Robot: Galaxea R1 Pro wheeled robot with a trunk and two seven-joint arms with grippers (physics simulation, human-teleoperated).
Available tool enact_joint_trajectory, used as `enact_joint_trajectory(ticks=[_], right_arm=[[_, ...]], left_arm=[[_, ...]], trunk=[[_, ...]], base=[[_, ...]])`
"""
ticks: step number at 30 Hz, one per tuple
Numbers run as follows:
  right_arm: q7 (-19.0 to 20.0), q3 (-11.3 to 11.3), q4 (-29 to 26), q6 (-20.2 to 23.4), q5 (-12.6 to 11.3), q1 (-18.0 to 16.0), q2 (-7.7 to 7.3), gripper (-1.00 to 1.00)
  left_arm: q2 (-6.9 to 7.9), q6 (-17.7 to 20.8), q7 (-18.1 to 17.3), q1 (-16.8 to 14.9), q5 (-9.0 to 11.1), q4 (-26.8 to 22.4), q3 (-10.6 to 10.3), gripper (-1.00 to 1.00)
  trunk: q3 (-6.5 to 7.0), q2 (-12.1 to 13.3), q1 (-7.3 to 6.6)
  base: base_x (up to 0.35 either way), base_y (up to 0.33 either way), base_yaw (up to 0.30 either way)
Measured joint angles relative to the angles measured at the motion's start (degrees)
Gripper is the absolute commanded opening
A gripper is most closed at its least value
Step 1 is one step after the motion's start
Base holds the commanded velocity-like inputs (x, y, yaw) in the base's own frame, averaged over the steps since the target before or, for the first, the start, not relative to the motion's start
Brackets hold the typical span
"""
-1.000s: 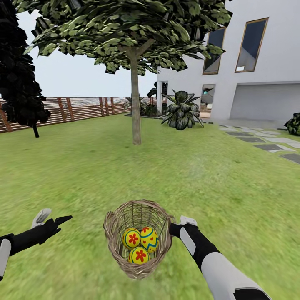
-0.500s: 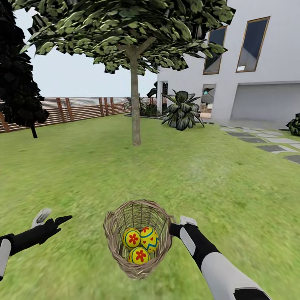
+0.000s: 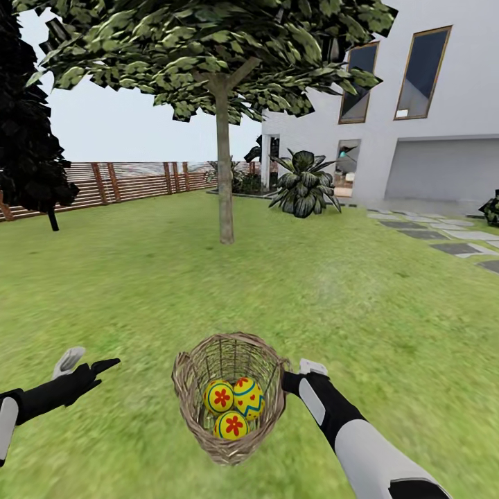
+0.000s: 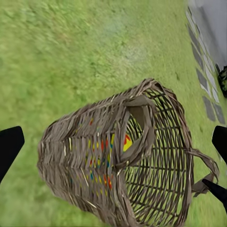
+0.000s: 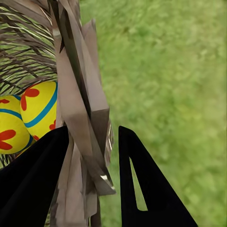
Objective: Take the three Easter eggs out of the wicker basket on the lawn in the garden, then place them on the lawn next to a single tree (choose any tree) so that all three eggs are next to the same tree and none are left in the basket.
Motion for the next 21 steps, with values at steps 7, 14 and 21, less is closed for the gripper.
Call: enact_joint_trajectory(ticks=[7, 14, 21], right_arm=[[0.0, 0.0, 0.0, -0.2, 0.0, 0.0, 0.00, -1.00], [0.0, 0.0, 0.0, -0.2, 0.0, 0.0, 0.00, -1.00], [0.0, 0.0, 0.0, -0.3, 0.0, 0.1, 0.00, -1.00]], left_arm=[[0.02, 0.0, 0.0, 0.0, 0.0, 0.0, 0.1, 1.00], [0.02, 0.0, 0.0, 0.0, 0.0, 0.1, 0.1, 1.00], [0.02, 0.0, 0.0, 0.0, 0.1, 0.2, 0.1, 1.00]], trunk=[[0.00, 0.0, 0.00], [0.00, 0.0, 0.00], [0.00, 0.0, 0.00]], base=[[0.260, 0.000, 0.000], [0.260, 0.000, 0.000], [0.260, 0.000, 0.000]])
